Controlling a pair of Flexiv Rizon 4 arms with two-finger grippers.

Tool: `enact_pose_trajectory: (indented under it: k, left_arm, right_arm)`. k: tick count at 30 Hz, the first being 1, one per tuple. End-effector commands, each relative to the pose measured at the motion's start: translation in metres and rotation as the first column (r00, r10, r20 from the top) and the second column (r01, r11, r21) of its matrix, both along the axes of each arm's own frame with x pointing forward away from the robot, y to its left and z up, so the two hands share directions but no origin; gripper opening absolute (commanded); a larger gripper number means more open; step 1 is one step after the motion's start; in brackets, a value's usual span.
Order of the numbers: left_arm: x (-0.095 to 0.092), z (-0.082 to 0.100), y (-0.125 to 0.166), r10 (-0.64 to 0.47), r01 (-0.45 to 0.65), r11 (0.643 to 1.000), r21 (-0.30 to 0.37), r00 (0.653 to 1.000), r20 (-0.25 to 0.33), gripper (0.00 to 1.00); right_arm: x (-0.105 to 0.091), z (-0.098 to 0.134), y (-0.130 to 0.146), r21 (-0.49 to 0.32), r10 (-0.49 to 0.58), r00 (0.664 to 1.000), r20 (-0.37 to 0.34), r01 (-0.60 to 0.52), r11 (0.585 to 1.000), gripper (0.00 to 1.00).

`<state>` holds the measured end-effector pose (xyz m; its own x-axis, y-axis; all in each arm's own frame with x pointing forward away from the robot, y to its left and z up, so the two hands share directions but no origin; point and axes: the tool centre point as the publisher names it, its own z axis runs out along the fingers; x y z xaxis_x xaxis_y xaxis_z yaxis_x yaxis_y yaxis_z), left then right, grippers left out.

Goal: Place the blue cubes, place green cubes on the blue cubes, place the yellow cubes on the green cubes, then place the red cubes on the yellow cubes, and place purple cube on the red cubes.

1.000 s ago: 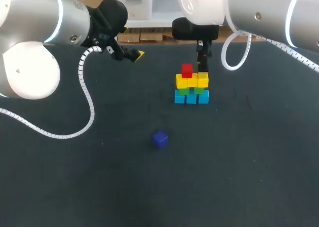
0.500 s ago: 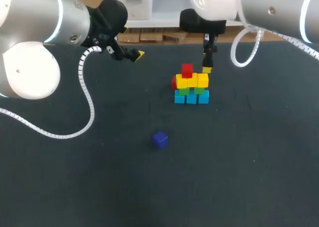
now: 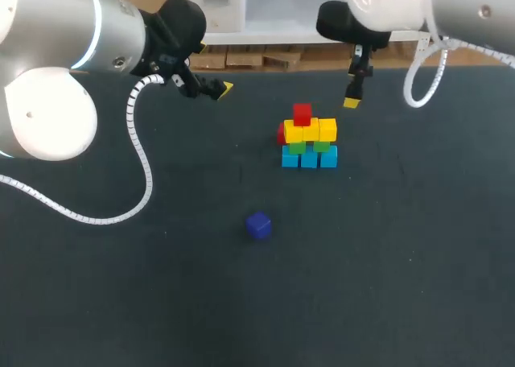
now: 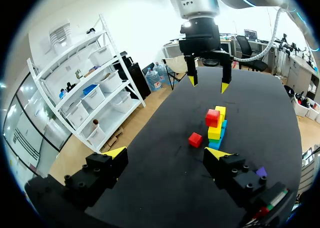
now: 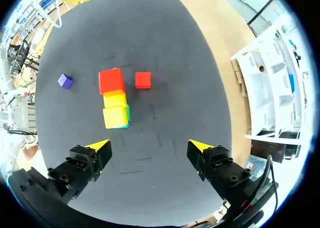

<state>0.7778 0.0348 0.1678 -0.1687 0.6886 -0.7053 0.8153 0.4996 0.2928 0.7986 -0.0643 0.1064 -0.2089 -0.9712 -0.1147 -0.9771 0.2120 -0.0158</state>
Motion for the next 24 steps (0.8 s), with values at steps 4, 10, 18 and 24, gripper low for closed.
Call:
enact_pose_trajectory:
  k: [4, 10, 18, 24]
  left_arm:
    - [0.001, 0.000, 0.001, -0.006, 0.006, 1.000, -0.004, 1.000, 0.001, 1.00]
    - [0.001, 0.000, 0.001, -0.006, 0.006, 1.000, -0.004, 1.000, 0.001, 1.00]
    - [0.001, 0.000, 0.001, -0.006, 0.006, 1.000, -0.004, 1.000, 0.001, 1.00]
    - [0.001, 0.000, 0.001, -0.006, 0.006, 1.000, -0.004, 1.000, 0.001, 1.00]
  right_arm:
    - [0.007, 0.001, -0.014, 0.055, 0.010, 0.999, 0.031, -0.011, 0.998, 1.00]
    - [0.010, 0.004, -0.020, 0.122, -0.017, 0.996, 0.083, 0.007, 0.992, 1.00]
    - [0.009, 0.009, -0.024, 0.172, -0.054, 0.992, 0.114, 0.034, 0.985, 1.00]
    - [0.006, 0.020, -0.031, 0.203, -0.086, 0.984, 0.157, 0.053, 0.978, 1.00]
